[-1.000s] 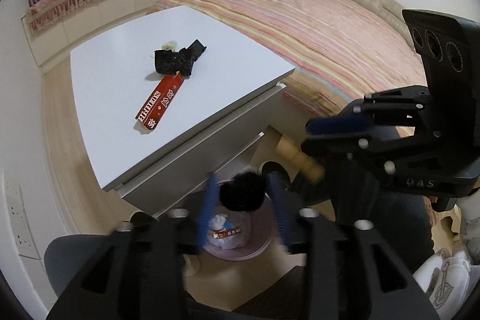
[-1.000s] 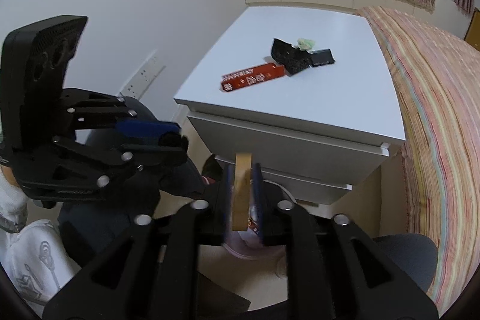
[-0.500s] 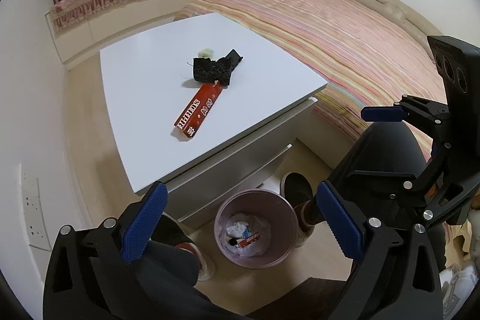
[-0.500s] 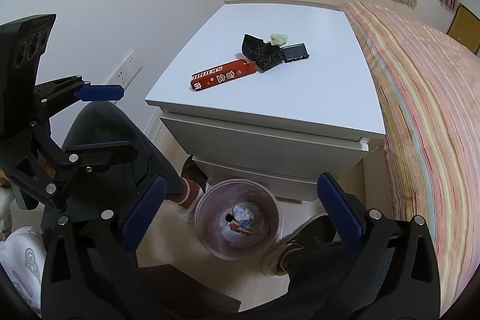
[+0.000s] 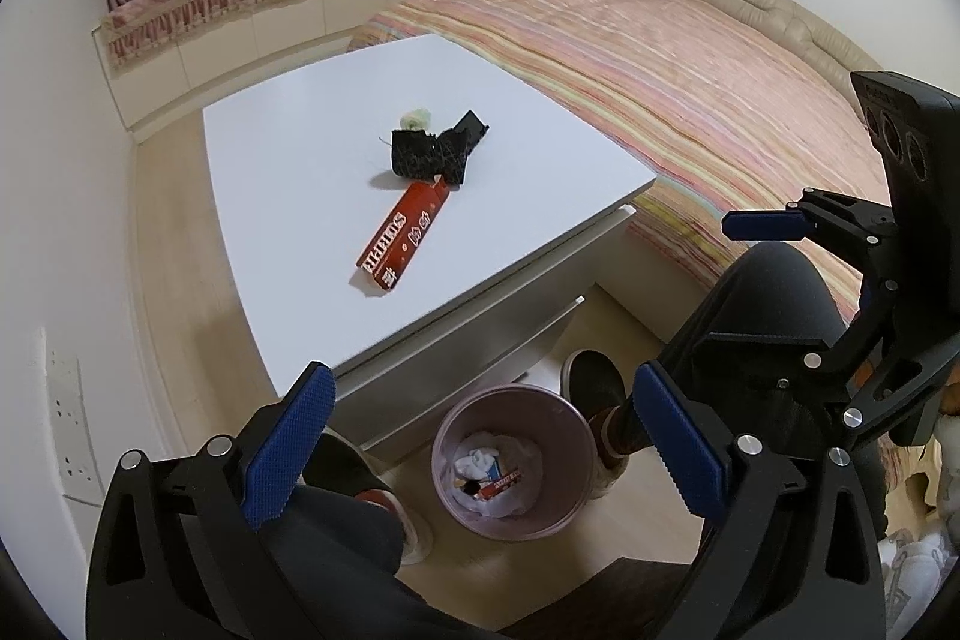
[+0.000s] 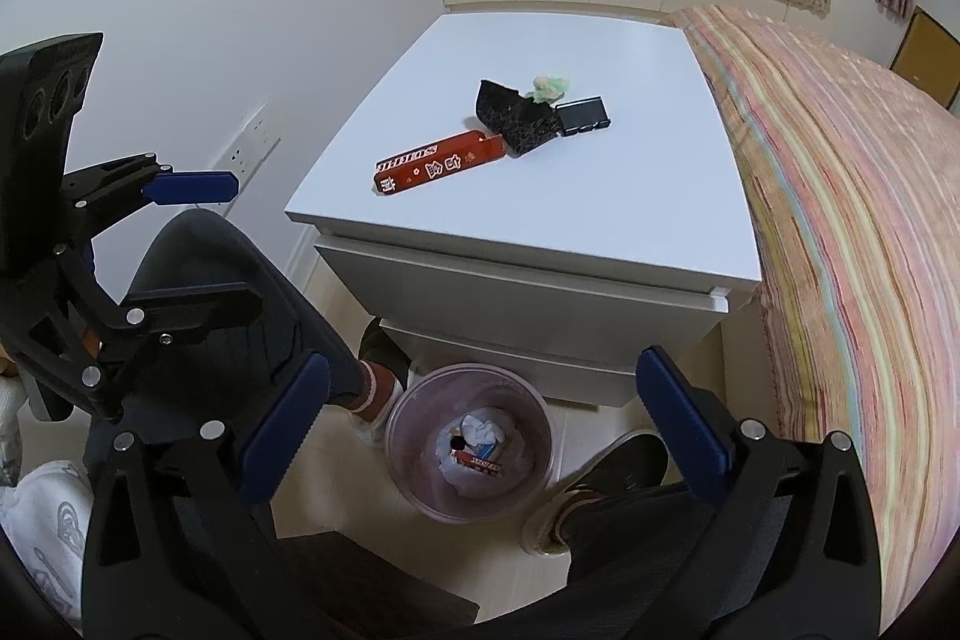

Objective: Collect trash

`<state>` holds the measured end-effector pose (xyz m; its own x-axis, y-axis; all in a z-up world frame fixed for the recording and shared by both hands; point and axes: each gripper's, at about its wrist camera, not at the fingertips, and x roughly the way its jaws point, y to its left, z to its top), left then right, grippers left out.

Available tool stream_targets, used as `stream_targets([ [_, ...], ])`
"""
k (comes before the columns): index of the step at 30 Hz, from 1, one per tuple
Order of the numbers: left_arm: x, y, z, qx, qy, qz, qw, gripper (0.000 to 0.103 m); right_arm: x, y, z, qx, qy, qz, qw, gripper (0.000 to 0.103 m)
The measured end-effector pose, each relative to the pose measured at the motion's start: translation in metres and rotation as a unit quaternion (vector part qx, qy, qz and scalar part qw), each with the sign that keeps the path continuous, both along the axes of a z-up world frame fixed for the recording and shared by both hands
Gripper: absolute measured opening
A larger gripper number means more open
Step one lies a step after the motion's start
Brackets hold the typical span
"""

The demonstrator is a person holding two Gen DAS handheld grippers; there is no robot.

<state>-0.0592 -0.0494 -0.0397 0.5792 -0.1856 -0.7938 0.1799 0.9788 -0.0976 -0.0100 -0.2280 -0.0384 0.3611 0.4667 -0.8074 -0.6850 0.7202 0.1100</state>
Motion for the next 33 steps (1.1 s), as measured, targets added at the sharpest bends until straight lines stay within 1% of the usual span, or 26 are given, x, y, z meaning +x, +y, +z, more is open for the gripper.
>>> stream_targets([
  [3,0.004,0.0,0.005,0.006,-0.008,-0.004,0.9999,0.096,0.004,0.0,0.005,0.002,-0.004,-0.002,1.0,0.1],
  [10,0.019,0.006,0.015,0.004,-0.014,-0.002,0.9999,0.096,0.02,0.002,0.018,0.004,-0.015,-0.005,1.0,0.1],
  [16,0.039,0.012,0.017,0.007,-0.016,-0.004,0.9998,0.096,0.042,0.007,0.026,0.001,-0.023,-0.01,1.0,0.1],
  [23,0.067,0.019,0.008,0.019,-0.003,-0.008,0.9998,0.096,0.075,0.018,0.024,-0.012,-0.028,-0.01,0.999,0.1],
  [33,0.096,0.025,-0.013,0.015,0.021,-0.015,0.9995,0.096,0.12,0.033,0.007,-0.028,-0.018,-0.012,0.999,0.1],
])
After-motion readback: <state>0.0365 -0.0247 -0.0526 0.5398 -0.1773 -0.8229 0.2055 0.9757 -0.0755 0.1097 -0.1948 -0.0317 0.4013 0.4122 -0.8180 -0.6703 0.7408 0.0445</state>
